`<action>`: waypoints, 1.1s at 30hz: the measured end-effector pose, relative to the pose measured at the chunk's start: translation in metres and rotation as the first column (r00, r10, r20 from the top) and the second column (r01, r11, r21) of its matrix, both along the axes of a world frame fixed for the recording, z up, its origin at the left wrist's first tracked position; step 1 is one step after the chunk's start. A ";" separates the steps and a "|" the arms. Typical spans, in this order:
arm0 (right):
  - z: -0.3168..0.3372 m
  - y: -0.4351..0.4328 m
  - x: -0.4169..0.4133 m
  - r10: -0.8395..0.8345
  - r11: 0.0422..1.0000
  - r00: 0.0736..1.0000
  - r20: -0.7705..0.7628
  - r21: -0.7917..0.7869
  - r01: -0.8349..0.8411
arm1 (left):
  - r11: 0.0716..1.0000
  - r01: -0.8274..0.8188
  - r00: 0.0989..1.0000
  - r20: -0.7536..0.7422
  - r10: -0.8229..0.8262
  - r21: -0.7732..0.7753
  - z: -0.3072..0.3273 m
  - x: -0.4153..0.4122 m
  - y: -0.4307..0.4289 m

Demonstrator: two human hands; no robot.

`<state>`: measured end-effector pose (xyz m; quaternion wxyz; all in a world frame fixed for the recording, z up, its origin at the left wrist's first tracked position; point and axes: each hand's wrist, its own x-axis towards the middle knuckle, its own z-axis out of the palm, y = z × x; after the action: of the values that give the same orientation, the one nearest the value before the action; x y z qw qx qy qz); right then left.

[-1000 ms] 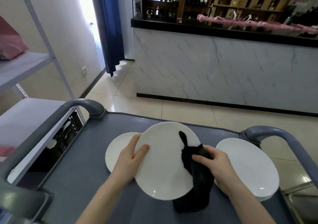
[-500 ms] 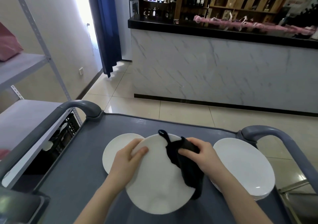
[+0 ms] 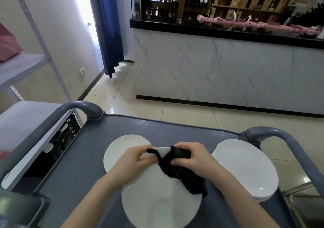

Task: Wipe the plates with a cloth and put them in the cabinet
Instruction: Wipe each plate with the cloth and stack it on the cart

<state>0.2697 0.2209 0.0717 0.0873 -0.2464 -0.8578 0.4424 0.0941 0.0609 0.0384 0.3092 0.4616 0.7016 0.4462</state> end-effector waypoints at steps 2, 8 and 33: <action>0.003 0.000 -0.004 0.041 0.999 0.999 -0.006 0.015 -0.041 | 1.000 -0.021 0.996 0.083 0.022 -0.017 -0.001 0.003 -0.001; -0.025 0.000 0.016 -0.465 0.822 0.853 -0.234 -0.473 0.318 | 0.898 -0.441 0.785 0.489 0.380 0.011 -0.028 0.023 -0.026; -0.006 -0.001 0.002 -0.212 0.971 0.974 -0.084 -0.132 0.200 | 0.938 -0.313 0.950 0.056 0.308 0.148 -0.008 0.012 -0.009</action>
<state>0.2714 0.2198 0.0661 0.1590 -0.3173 -0.7934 0.4945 0.1061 0.0518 0.0306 0.2094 0.3605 0.7239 0.5497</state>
